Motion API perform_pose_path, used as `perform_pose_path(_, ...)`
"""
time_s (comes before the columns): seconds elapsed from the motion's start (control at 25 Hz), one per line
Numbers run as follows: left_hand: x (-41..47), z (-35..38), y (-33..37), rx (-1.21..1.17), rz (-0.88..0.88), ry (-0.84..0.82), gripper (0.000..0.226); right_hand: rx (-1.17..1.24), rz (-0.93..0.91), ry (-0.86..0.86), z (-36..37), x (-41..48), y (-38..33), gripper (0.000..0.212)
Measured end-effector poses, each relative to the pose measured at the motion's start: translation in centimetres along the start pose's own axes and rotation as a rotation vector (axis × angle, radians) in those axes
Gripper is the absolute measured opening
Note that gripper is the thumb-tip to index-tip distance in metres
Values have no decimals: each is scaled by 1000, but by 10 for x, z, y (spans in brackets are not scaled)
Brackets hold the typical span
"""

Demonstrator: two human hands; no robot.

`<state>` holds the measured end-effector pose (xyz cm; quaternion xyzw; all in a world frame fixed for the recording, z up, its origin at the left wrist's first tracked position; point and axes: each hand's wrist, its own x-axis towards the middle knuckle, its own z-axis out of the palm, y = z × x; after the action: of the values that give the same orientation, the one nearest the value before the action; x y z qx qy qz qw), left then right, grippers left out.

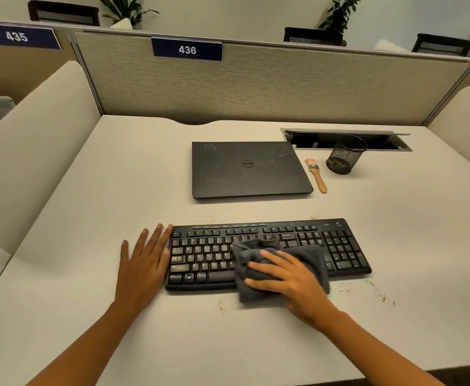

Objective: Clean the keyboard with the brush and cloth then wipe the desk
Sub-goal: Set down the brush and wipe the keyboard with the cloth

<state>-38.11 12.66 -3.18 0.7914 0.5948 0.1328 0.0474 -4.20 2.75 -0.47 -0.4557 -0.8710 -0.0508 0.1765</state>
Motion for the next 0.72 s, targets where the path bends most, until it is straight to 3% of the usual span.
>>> perform_pose_path(0.24, -1, 0, 1, -17, -1, 11, 64, -118, 373, 67, -53, -82, 65, 61)
perform_pose_path(0.4, -1, -1, 3, -23, -1, 2, 63, -193, 753, 207, -33, -60, 56, 70)
perform_pose_path(0.52, 0, -1, 3, -14, -5, -6, 63, -169, 687, 178, -3, 5, 4, 76)
perform_pose_path(0.72, 0, -1, 0, 3, -3, -30, 60, -18, 288, -2, 32, 93, -60, 60)
